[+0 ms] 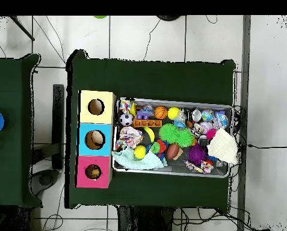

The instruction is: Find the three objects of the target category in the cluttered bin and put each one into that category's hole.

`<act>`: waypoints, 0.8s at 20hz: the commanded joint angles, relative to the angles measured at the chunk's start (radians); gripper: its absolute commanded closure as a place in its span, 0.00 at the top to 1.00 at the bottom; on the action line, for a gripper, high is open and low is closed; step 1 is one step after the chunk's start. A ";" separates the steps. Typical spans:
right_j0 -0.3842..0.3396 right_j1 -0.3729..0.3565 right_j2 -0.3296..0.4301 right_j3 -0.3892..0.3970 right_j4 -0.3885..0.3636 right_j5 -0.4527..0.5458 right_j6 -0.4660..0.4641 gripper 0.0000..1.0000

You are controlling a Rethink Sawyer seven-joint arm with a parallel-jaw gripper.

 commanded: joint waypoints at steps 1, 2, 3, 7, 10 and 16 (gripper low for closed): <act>0.018 -0.118 -0.043 0.273 0.033 -0.008 -0.082 1.00; 0.019 -0.121 -0.046 0.279 0.038 -0.011 -0.074 1.00; 0.020 -0.124 -0.048 0.285 0.042 -0.014 -0.066 1.00; 0.019 -0.135 -0.053 0.310 0.053 -0.029 -0.046 1.00; 0.021 -0.150 -0.057 0.347 0.061 -0.053 -0.017 1.00; 0.022 -0.182 -0.063 0.445 0.090 -0.127 0.046 1.00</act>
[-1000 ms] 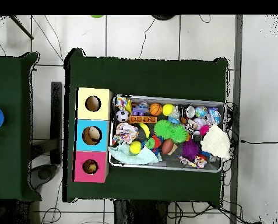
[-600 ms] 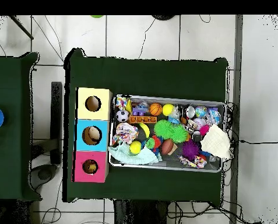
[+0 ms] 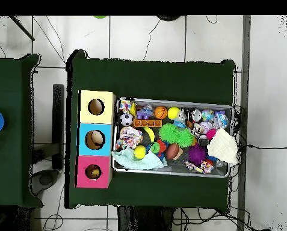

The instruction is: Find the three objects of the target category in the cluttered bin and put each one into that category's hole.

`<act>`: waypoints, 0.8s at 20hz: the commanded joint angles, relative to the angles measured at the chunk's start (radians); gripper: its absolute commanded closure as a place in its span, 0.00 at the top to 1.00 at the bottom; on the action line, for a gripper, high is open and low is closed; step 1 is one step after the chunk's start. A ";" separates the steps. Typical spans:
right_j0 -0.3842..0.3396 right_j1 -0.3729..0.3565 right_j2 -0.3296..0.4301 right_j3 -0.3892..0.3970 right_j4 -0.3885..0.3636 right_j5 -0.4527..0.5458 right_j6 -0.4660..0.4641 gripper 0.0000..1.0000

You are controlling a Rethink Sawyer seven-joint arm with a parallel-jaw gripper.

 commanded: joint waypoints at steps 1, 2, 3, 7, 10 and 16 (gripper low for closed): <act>0.022 -0.035 -0.058 0.271 0.029 -0.121 0.059 1.00; 0.023 -0.039 -0.060 0.283 0.031 -0.132 0.065 1.00; 0.022 -0.046 -0.063 0.303 0.036 -0.150 0.077 1.00; 0.024 -0.069 -0.078 0.375 0.057 -0.211 0.116 1.00; 0.034 -0.071 -0.092 0.411 0.069 -0.252 0.141 1.00; 0.056 -0.086 -0.128 0.494 0.112 -0.326 0.188 1.00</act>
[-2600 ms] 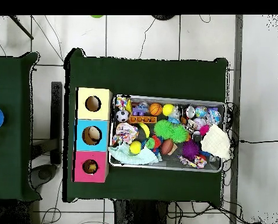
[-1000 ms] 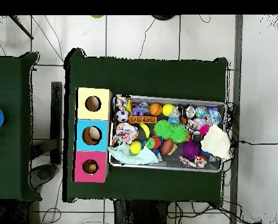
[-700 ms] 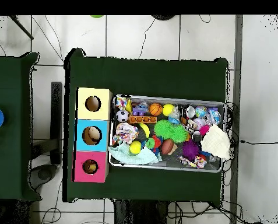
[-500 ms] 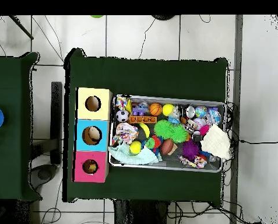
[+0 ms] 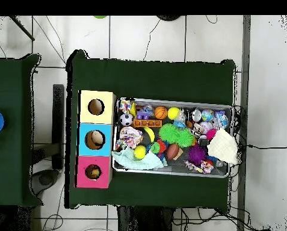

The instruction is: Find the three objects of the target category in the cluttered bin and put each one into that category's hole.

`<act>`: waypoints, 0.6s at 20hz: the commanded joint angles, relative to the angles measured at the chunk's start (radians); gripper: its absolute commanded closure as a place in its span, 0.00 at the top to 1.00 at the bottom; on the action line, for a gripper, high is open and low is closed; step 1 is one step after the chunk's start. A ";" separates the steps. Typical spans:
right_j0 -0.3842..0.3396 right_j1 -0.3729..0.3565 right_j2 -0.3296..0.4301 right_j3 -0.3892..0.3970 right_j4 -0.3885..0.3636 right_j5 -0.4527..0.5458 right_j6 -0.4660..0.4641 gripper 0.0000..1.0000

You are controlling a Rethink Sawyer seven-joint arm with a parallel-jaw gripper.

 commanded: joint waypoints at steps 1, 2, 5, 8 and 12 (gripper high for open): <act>0.045 -0.026 -0.082 0.243 0.050 -0.097 0.197 1.00; 0.048 -0.030 -0.088 0.255 0.055 -0.109 0.202 1.00; 0.055 -0.036 -0.103 0.299 0.072 -0.161 0.221 1.00; 0.067 -0.027 -0.123 0.326 0.083 -0.212 0.231 1.00; 0.082 0.014 -0.155 0.355 0.094 -0.287 0.241 1.00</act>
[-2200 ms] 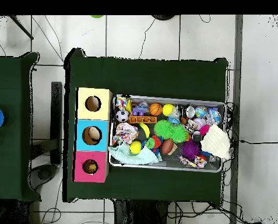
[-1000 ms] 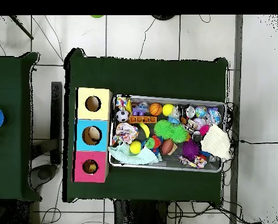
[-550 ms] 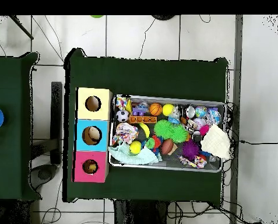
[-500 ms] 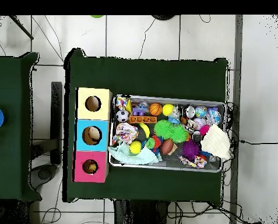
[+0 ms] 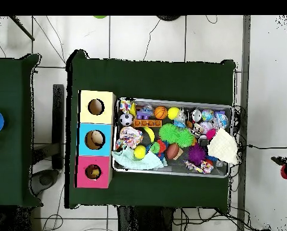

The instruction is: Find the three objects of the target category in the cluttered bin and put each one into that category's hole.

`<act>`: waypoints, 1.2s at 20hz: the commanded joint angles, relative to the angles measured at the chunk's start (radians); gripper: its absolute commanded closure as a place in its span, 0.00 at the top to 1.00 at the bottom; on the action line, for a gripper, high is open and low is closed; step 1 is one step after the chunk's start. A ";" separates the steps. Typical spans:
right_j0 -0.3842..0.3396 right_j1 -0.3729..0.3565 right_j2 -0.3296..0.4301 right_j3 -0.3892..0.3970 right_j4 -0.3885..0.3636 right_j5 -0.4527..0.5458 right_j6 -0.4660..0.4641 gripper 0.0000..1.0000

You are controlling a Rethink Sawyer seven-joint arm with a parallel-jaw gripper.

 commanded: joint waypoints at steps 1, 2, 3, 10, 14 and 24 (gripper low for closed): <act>0.037 0.043 -0.086 0.173 0.032 -0.133 0.241 1.00; 0.040 0.055 -0.090 0.180 0.034 -0.153 0.242 1.00; 0.044 0.072 -0.092 0.187 0.041 -0.163 0.241 1.00; 0.014 0.211 -0.039 0.243 0.115 -0.213 0.168 1.00; -0.016 0.273 -0.008 0.285 0.140 -0.266 0.153 1.00; -0.038 0.285 -0.006 0.289 0.144 -0.303 0.133 1.00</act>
